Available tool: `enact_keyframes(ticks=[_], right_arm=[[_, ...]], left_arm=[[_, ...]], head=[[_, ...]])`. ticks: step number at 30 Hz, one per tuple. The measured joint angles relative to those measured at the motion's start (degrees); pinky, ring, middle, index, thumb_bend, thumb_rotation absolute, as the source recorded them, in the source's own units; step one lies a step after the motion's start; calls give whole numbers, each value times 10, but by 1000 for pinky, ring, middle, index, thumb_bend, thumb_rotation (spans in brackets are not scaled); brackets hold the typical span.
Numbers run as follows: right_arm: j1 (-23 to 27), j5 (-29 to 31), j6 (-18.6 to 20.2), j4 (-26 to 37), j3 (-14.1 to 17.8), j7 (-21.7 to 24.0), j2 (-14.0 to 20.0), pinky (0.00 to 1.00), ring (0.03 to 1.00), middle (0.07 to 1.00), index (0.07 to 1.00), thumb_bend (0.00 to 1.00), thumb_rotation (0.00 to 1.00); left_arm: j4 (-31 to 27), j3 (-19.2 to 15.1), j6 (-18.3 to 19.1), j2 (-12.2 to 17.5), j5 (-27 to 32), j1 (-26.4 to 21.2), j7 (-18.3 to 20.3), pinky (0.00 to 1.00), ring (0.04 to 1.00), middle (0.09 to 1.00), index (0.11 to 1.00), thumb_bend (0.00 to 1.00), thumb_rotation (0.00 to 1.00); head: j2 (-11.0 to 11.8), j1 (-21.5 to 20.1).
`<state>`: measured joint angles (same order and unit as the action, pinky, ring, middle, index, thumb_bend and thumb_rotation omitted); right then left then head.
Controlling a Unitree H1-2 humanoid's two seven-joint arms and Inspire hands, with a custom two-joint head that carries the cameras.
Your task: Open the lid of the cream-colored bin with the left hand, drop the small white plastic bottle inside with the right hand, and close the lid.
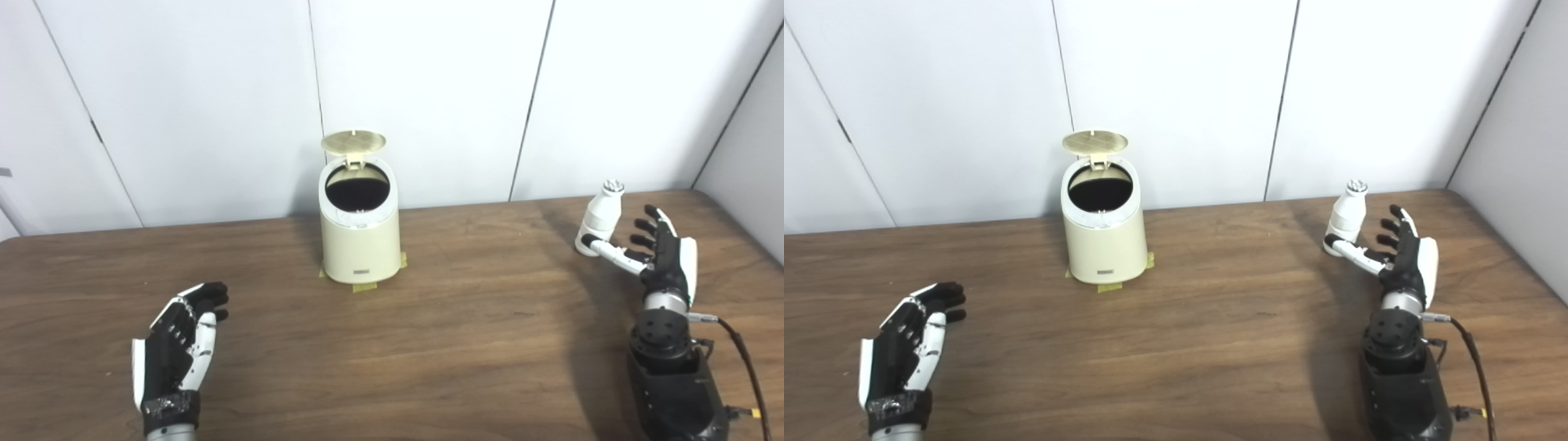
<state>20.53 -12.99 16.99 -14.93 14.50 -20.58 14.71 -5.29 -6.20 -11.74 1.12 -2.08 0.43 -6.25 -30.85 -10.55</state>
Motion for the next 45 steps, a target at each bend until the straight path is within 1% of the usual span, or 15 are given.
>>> enact_keyframes(ticks=[2, 5, 7, 9, 12, 14, 19, 24, 27, 31, 34, 35, 39, 42, 45], right_arm=[[0, 7, -2, -6, 1, 1, 0, 678, 784, 832, 883, 807, 174], [0, 10, -13, -22, 0, 1, 1, 671, 771, 819, 871, 810, 172], [3, 10, -17, -30, -2, 2, 3, 683, 774, 812, 858, 816, 177], [8, 10, -23, -43, -5, 2, 8, 672, 763, 799, 834, 826, 211], [17, 3, -24, -59, -15, 1, 17, 539, 663, 736, 798, 835, 234], [22, 1, -23, -67, -20, 2, 23, 511, 636, 718, 788, 835, 242], [37, -1, -31, -95, -28, 1, 29, 565, 681, 749, 808, 845, 269], [38, 1, -39, -101, -33, 5, 32, 536, 658, 738, 795, 833, 248], [42, 0, -45, -112, -40, 6, 40, 518, 637, 720, 799, 843, 273], [51, 3, -62, -135, -44, 9, 47, 529, 649, 732, 815, 848, 279], [57, 3, -72, -150, -46, 9, 49, 476, 591, 691, 791, 846, 260], [61, 3, -78, -160, -46, 8, 50, 474, 588, 688, 780, 847, 256], [70, 3, -88, -179, -50, 6, 55, 512, 627, 715, 801, 853, 279], [71, 6, -94, -185, -53, 6, 57, 512, 626, 715, 805, 860, 287], [72, 7, -95, -187, -56, 6, 58, 537, 653, 731, 806, 843, 277]], left_arm=[[0, 0, 0, 0, 0, 0, 0, 656, 702, 693, 658, 242, 442], [0, 0, 0, 1, 0, 0, 1, 649, 703, 694, 662, 237, 453], [0, 0, 0, 2, 1, 1, 2, 660, 707, 698, 663, 240, 455], [0, 0, 0, 3, 2, 1, 3, 663, 709, 699, 663, 241, 451], [0, -1, 0, 4, 3, 1, 3, 652, 702, 693, 657, 224, 443], [0, -1, -1, 5, 3, 1, 3, 657, 708, 697, 660, 231, 466], [0, -2, -1, 6, 3, 2, 3, 642, 711, 702, 665, 222, 486], [-2, -2, -1, 8, 3, 4, 4, 646, 704, 695, 660, 230, 486], [-3, -3, -1, 8, 3, 5, 4, 636, 698, 693, 658, 221, 467], [-6, -5, 0, 9, 3, 7, 5, 636, 697, 693, 658, 225, 456], [-6, -5, -1, 10, 3, 8, 5, 644, 699, 693, 657, 229, 464], [-6, -5, -1, 10, 3, 8, 5, 645, 700, 692, 657, 230, 467], [-6, -6, -2, 10, 3, 9, 5, 641, 695, 692, 660, 232, 485], [-7, -6, -3, 11, 3, 9, 5, 641, 694, 693, 661, 227, 502], [-10, -6, -3, 13, 2, 12, 5, 631, 691, 690, 656, 214, 485]], head=[[0, 1], [0, 1], [-1, 2], [-1, 3], [-3, 4], [-3, 3], [-4, 2], [-5, 2], [-6, 3], [-6, 3], [-6, 3], [-6, 3], [-3, 3], [-3, 4], [-3, 5]])
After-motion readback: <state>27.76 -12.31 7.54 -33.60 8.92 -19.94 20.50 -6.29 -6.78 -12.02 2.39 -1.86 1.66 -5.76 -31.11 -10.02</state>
